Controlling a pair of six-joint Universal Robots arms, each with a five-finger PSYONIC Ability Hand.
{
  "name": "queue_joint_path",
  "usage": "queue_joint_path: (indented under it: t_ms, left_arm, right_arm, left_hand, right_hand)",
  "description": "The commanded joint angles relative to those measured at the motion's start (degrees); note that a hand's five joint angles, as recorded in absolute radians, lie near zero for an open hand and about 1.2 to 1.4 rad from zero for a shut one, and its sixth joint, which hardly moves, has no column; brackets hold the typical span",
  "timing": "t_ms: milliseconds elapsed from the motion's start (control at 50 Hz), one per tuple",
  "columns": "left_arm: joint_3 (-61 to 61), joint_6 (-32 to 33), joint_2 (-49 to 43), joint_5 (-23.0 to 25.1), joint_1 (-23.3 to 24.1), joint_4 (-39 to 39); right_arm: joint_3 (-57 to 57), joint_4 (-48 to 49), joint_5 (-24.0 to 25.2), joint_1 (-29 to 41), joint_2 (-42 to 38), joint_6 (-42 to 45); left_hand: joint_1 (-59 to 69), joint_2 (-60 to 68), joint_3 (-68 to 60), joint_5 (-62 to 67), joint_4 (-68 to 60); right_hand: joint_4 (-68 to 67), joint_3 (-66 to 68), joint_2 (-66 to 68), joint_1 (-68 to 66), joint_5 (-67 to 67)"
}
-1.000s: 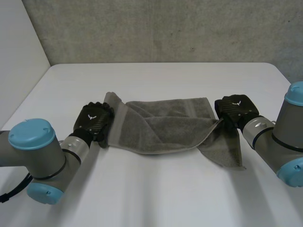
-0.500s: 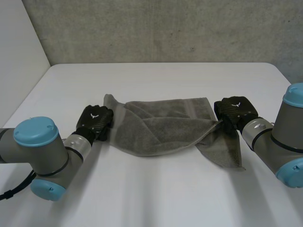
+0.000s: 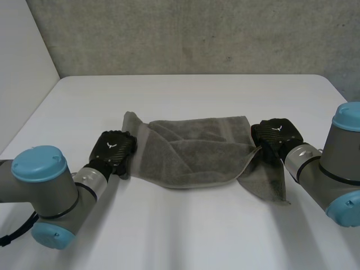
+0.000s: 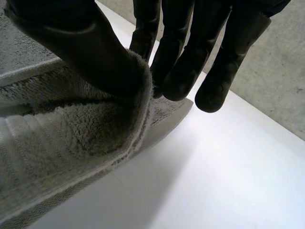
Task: Fold the towel.
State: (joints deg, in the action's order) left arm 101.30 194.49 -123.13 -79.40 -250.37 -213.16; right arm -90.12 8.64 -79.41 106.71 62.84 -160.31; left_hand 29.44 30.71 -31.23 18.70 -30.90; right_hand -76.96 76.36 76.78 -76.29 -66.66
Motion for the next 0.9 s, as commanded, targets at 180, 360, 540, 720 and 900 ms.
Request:
queue_joint_path:
  t_ms: [180, 360, 540, 720, 900]
  left_arm:
    - [-4.27, -0.34, -2.82, -0.66, 0.23, 0.55]
    - [-4.09, -0.95, 2.01, -3.13, -0.64, 3.98]
    - [-2.07, -2.53, 6.41, -10.24, -4.68, 5.12]
    - [-0.66, -5.26, 8.51, -10.24, -6.27, 5.30]
    - [-0.40, -7.63, 9.66, -10.16, -6.27, 5.91]
  right_arm:
    - [-0.06, 0.06, -0.05, -0.01, -0.08, -0.09]
    - [0.73, -2.39, -0.75, 0.25, -1.58, -0.09]
    - [1.44, -11.37, -0.57, 0.16, -0.26, -1.40]
    - [-0.23, -15.59, 0.31, -0.80, 2.38, -11.16]
    - [-11.20, -14.98, 4.60, -5.81, 6.50, -16.34]
  left_hand:
    - [50.56, 49.29, -48.77, 51.30, -49.10]
    - [50.56, 49.29, -48.77, 51.30, -49.10]
    - [50.56, 49.29, -48.77, 51.30, -49.10]
    - [50.56, 49.29, -48.77, 51.30, -49.10]
    - [50.56, 49.29, -48.77, 51.30, -49.10]
  right_hand:
    - [-3.04, 3.64, 3.22, -3.71, -3.34]
    - [37.00, -36.40, -36.82, 36.33, 36.70]
    - [48.87, -48.28, -48.70, 48.21, 48.57]
    - [54.26, -53.66, -54.08, 53.59, 53.96]
    - [53.42, -52.82, -53.25, 52.75, 53.12]
